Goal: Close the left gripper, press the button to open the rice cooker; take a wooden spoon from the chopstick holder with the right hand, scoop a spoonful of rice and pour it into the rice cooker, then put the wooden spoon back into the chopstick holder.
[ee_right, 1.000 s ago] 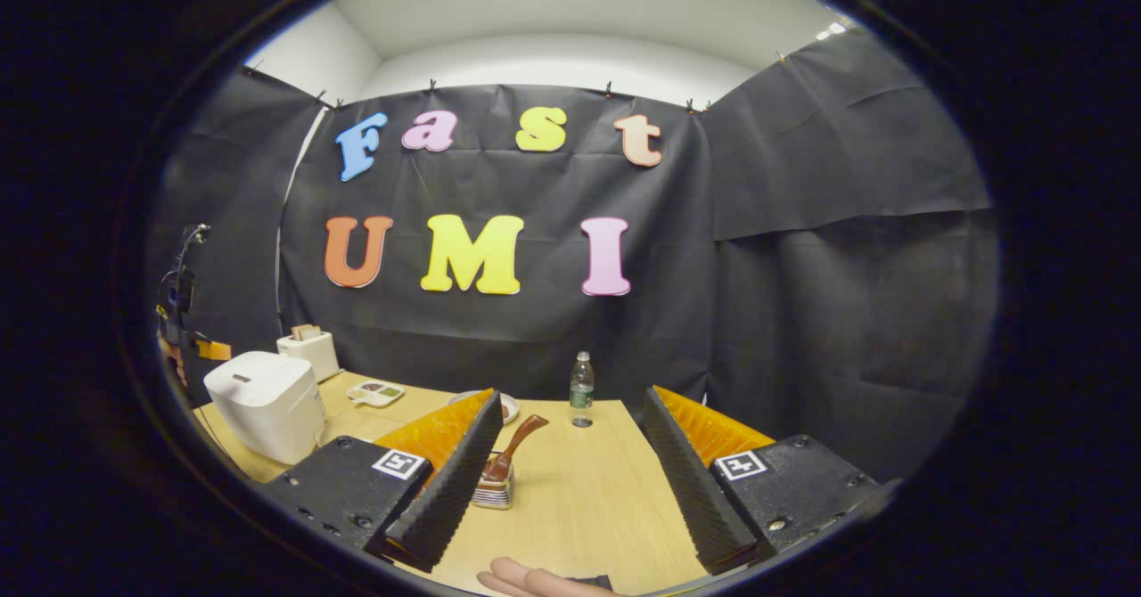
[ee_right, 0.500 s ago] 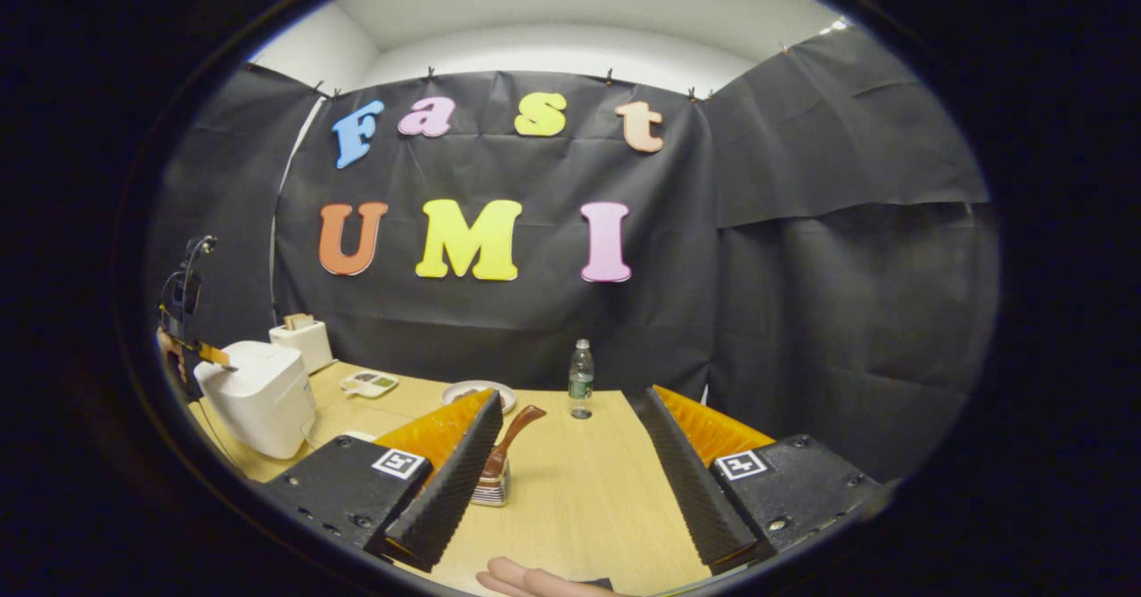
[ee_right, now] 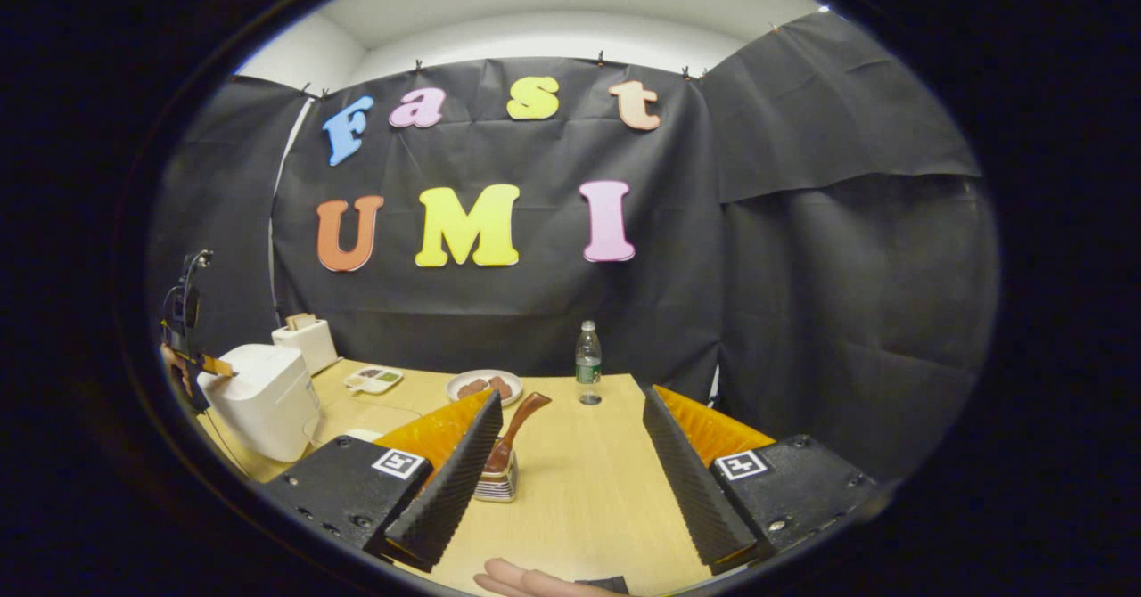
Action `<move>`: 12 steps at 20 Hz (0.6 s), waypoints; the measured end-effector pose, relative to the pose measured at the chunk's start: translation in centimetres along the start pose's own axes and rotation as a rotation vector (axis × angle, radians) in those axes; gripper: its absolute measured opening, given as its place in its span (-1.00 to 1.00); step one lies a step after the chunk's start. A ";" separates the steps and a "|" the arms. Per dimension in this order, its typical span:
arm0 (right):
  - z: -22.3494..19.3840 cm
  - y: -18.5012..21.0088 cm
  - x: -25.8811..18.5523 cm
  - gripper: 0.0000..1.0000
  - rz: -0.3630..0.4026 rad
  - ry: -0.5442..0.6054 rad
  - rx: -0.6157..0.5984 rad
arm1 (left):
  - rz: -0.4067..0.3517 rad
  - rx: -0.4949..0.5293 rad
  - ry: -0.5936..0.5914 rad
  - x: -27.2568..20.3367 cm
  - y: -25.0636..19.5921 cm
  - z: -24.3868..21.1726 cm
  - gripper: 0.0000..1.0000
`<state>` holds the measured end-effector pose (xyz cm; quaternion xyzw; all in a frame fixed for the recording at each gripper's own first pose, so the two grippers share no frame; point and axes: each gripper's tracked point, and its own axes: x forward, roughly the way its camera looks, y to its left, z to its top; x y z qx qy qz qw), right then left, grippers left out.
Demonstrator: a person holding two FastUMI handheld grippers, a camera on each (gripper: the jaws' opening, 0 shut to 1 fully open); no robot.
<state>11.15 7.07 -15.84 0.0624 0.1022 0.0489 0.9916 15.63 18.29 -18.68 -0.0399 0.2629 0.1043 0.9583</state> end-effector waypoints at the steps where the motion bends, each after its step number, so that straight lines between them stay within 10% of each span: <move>1: -0.4 -0.1 0.2 1.00 0.001 0.011 0.008 | -0.004 -0.006 0.008 0.0 0.0 -0.1 -1.00; 12: -3.2 -0.1 2.6 1.00 -0.002 0.072 0.052 | 0.009 -0.041 -0.281 -7.6 1.3 6.7 -1.00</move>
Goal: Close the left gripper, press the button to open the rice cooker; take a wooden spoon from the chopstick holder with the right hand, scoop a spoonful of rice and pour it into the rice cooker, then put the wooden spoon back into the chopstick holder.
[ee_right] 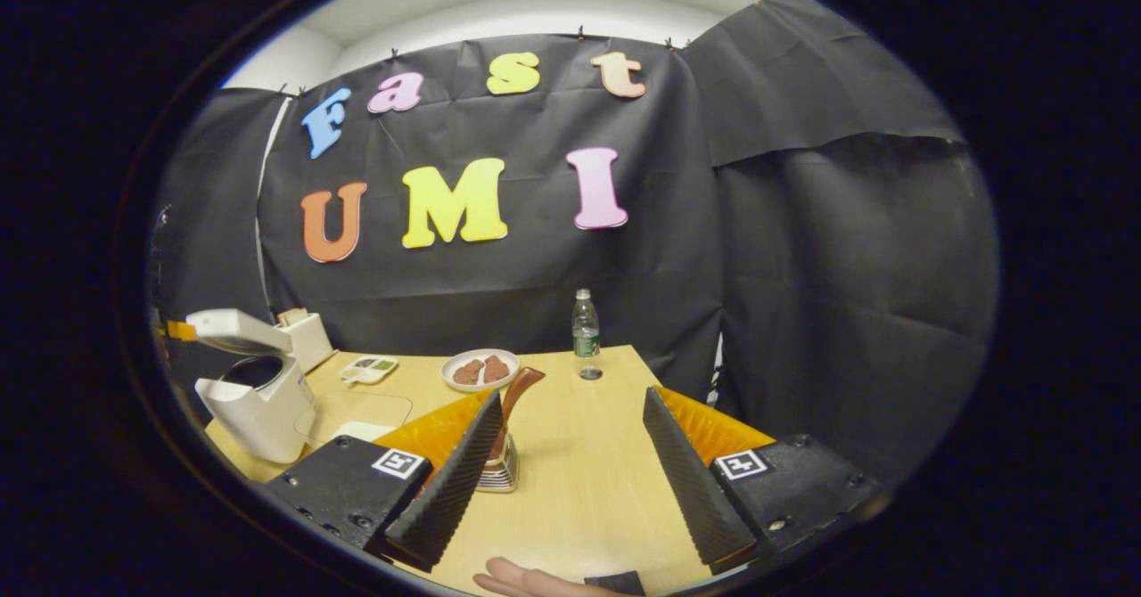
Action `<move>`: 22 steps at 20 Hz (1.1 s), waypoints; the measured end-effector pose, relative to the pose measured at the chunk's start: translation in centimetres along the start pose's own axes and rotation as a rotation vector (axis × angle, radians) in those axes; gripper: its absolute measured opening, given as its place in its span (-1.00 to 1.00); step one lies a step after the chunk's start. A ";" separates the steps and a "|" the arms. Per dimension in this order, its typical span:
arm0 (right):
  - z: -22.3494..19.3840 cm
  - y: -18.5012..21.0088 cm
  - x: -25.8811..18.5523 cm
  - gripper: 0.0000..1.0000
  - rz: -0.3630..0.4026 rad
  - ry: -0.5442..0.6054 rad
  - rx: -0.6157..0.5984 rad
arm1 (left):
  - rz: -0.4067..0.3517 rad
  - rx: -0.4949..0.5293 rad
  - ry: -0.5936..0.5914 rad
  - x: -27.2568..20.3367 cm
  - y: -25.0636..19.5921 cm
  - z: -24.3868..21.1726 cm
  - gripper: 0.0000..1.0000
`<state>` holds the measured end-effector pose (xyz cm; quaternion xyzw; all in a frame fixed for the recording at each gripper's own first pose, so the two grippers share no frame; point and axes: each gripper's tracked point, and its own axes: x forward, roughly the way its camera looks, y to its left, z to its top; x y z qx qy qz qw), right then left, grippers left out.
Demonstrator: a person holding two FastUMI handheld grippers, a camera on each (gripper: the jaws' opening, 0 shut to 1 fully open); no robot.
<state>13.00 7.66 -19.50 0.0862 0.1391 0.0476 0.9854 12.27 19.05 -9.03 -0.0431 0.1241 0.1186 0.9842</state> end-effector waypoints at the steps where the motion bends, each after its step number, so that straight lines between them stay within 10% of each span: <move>1: -0.1 0.1 0.2 1.00 0.003 -0.003 -0.001 | -0.008 0.010 -0.015 -1.0 -0.4 0.3 -0.82; 5: -1.9 1.2 2.8 1.00 0.023 0.024 0.040 | -0.036 0.087 -0.080 -4.3 -2.1 0.8 -0.24; 7: -2.7 1.6 4.1 1.00 0.044 0.053 0.062 | -0.080 0.111 -0.105 -6.2 -3.5 0.3 0.32; 8: -2.8 1.6 4.8 1.00 0.046 0.046 0.073 | -0.090 0.118 -0.117 -7.1 -4.0 0.3 0.94; 22: -8.0 6.3 15.1 1.00 0.138 0.148 0.197 | -0.150 0.037 -0.156 -13.0 -4.6 -3.0 0.94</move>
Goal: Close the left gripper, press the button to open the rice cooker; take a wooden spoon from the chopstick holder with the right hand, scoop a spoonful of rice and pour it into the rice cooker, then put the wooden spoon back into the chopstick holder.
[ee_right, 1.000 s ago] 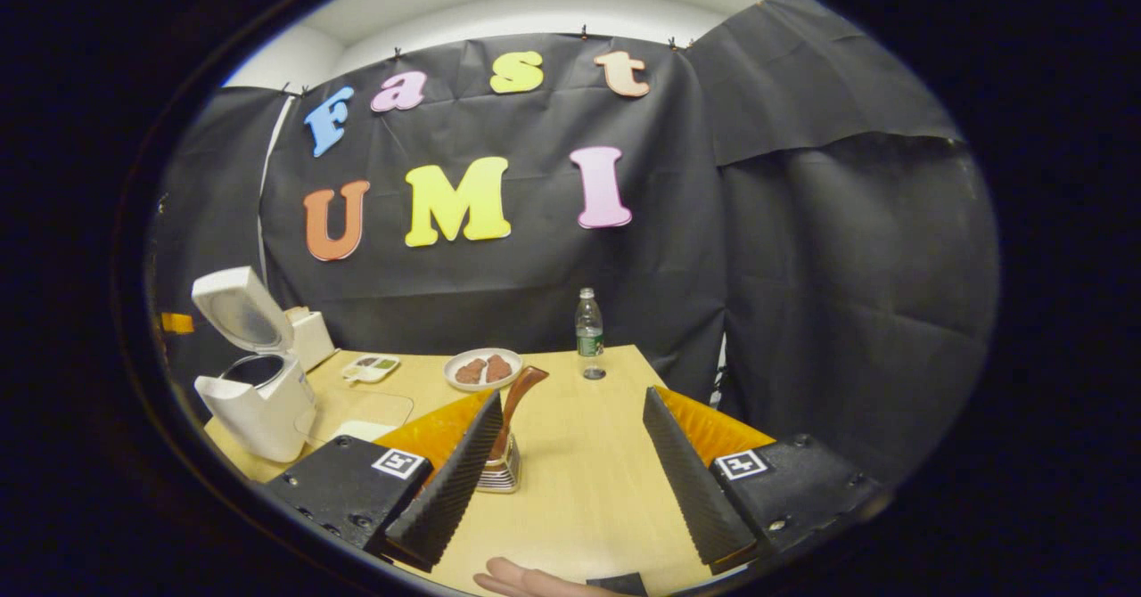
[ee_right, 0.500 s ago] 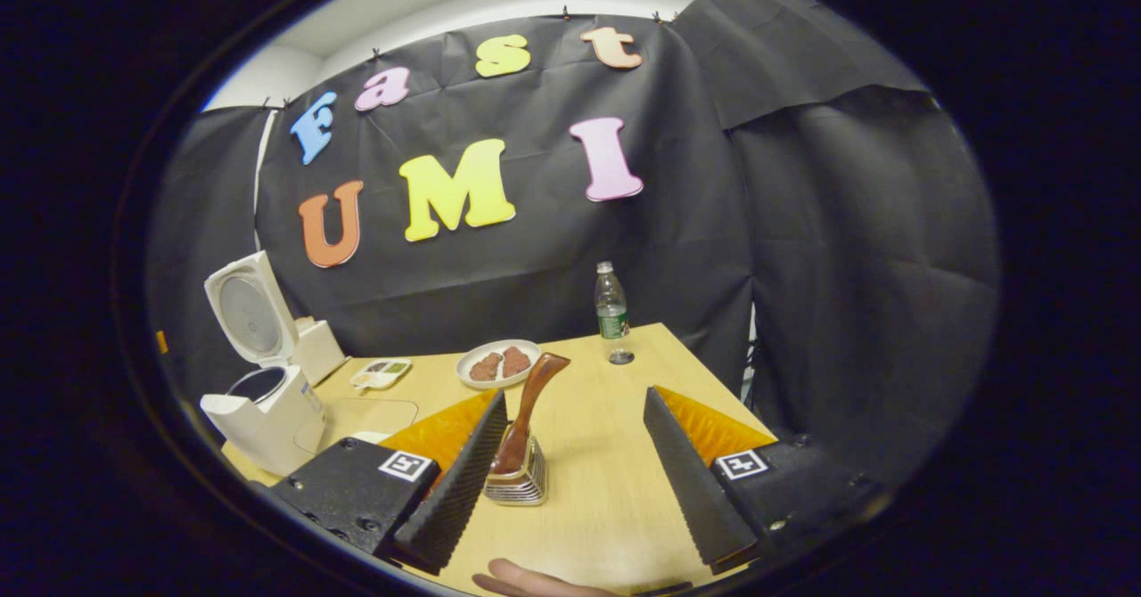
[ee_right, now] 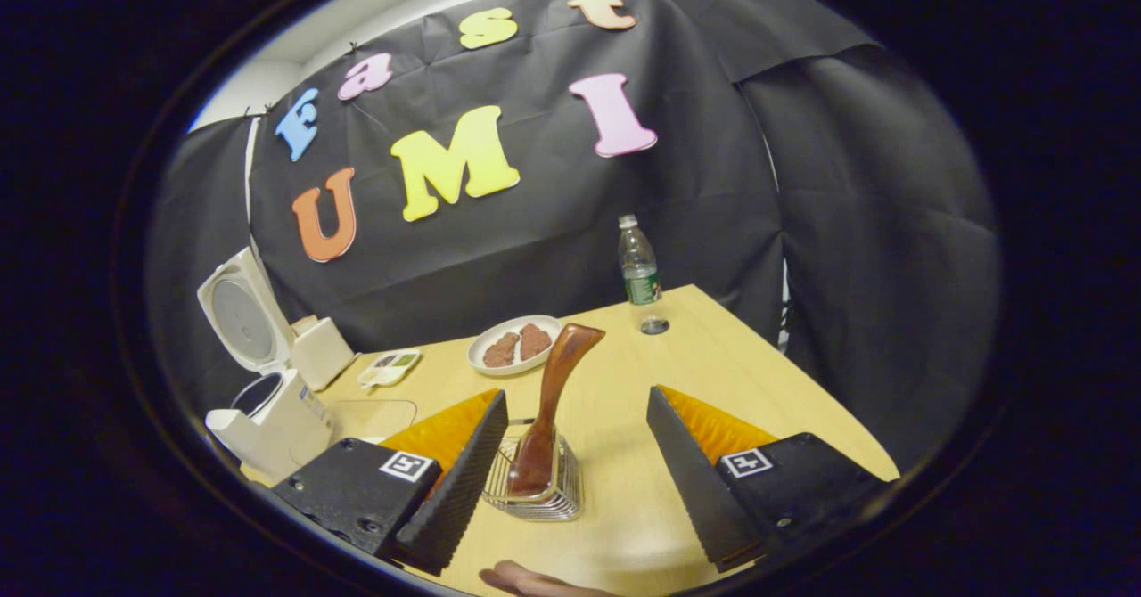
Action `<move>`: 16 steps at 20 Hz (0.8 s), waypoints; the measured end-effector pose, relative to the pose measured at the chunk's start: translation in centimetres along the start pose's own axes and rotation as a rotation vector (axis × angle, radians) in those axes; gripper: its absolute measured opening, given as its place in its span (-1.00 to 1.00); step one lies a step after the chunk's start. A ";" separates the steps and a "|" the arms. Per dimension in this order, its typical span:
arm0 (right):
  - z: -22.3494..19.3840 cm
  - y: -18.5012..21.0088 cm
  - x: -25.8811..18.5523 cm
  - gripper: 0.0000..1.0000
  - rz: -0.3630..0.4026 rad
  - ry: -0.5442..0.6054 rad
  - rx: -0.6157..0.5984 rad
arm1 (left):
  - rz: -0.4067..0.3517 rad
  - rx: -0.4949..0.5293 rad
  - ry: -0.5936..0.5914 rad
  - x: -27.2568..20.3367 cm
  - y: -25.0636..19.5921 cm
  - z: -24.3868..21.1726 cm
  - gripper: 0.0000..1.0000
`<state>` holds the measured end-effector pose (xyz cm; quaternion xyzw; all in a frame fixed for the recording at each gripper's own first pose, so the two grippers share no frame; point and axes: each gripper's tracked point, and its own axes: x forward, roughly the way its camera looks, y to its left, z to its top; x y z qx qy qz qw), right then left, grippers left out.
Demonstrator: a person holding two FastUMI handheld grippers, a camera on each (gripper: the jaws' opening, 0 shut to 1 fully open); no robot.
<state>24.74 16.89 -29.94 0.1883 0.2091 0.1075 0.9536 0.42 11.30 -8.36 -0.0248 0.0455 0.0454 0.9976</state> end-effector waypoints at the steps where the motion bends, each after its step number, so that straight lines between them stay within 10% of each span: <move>1: -0.3 0.2 1.0 1.00 0.007 0.008 0.014 | 0.009 -0.001 0.007 0.0 0.5 -0.3 0.94; 11: -2.5 1.7 8.4 0.91 -0.008 0.083 0.158 | 0.038 -0.043 0.090 -0.2 4.0 -2.5 0.87; 16: -2.1 1.8 9.6 -0.12 0.012 0.029 0.156 | 0.030 -0.029 0.095 -0.4 4.5 -2.7 0.88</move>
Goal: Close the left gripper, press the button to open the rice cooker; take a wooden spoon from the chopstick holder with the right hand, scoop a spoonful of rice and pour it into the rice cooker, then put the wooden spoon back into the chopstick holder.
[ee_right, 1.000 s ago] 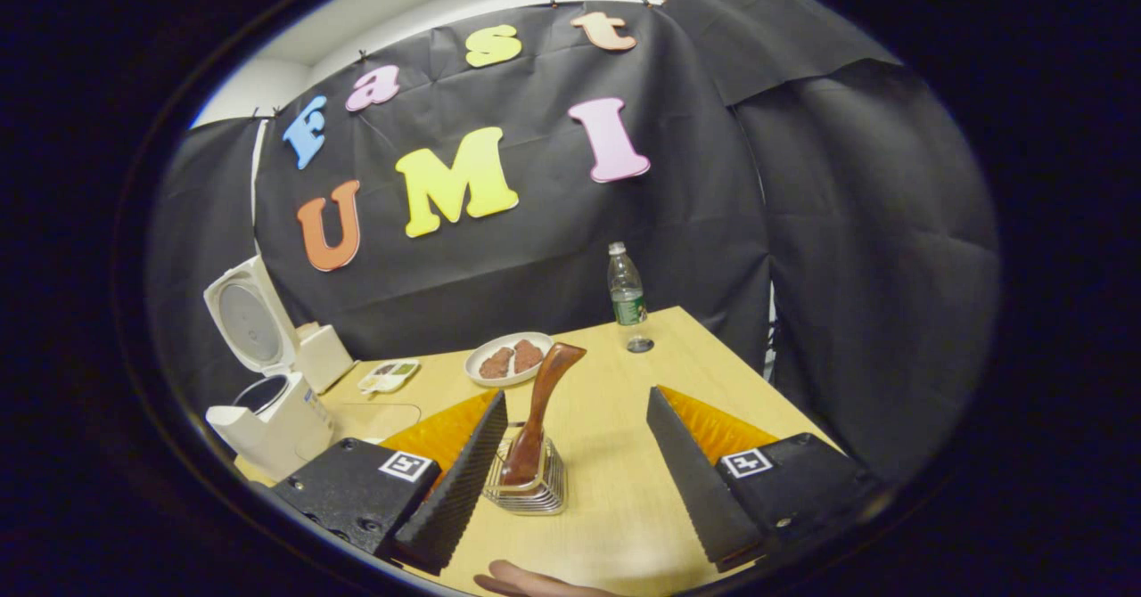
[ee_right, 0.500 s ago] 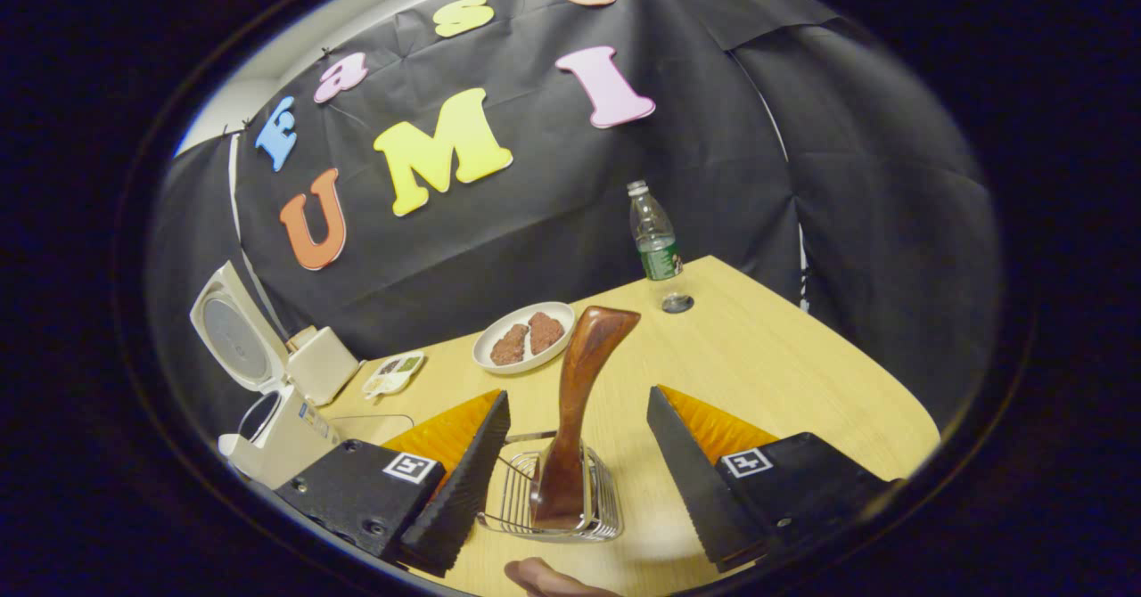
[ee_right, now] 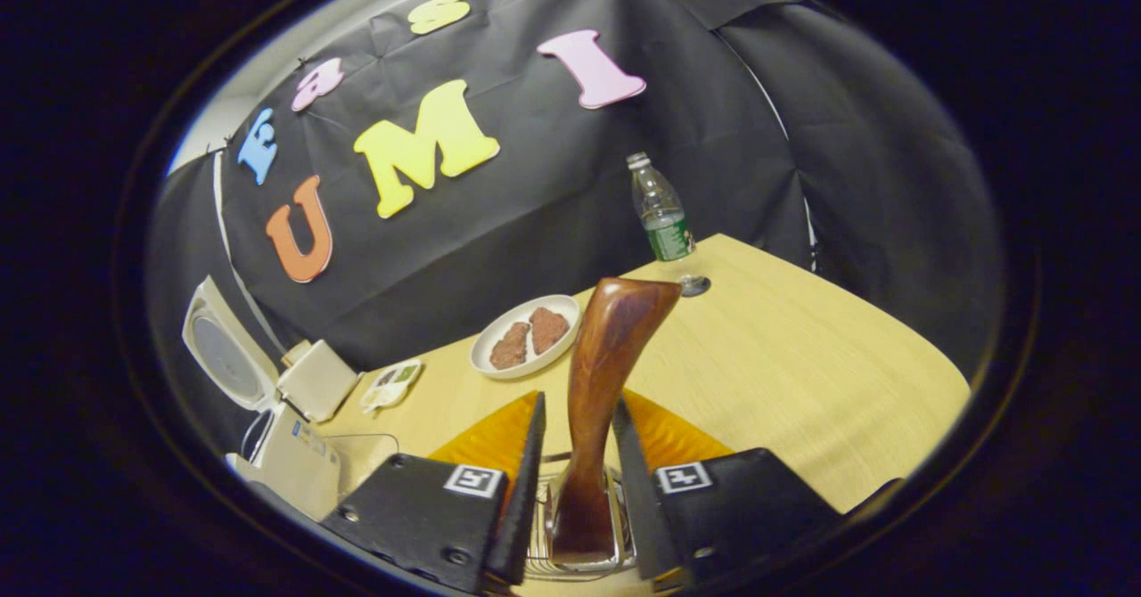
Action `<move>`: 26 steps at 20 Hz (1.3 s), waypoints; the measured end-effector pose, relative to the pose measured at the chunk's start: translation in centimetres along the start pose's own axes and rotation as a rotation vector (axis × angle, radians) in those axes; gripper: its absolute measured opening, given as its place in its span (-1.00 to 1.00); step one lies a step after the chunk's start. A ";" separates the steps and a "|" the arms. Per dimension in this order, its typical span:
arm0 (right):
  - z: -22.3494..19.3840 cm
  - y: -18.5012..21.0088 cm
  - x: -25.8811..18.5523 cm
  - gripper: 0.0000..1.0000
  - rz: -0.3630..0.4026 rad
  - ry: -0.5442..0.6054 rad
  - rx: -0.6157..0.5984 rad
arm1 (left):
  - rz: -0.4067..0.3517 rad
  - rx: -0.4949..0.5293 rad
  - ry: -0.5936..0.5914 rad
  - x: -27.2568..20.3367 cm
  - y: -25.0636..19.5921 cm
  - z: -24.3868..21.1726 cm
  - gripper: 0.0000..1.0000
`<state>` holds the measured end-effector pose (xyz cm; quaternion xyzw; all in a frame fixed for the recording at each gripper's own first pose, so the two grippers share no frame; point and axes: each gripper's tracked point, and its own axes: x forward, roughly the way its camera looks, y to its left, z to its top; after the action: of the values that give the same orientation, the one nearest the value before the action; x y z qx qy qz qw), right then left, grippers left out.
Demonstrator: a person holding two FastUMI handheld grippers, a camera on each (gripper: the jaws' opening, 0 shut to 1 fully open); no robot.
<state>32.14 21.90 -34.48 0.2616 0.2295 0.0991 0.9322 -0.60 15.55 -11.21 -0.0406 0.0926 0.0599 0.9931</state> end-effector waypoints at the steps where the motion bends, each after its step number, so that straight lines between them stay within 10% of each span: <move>1: -0.2 -0.4 -0.2 -0.34 -0.006 0.006 0.000 | -0.008 0.014 -0.005 0.0 -0.3 0.0 0.88; 3: -0.4 -0.1 -0.8 -0.58 0.003 0.026 -0.054 | -0.024 0.045 -0.013 -0.2 -0.8 0.0 0.88; 16: 5.8 8.0 -8.4 -0.68 0.064 -0.226 -0.346 | -0.043 0.107 -0.065 -0.5 -1.4 -0.4 0.92; 26: 2.1 20.5 -9.9 -0.75 0.196 -0.236 -0.440 | -0.046 0.091 -0.106 -1.0 0.1 0.3 0.92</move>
<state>23.11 35.29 -18.22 0.0833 0.0655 0.2054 0.9729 -1.57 15.61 -10.78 0.0059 0.0414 0.0349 0.9985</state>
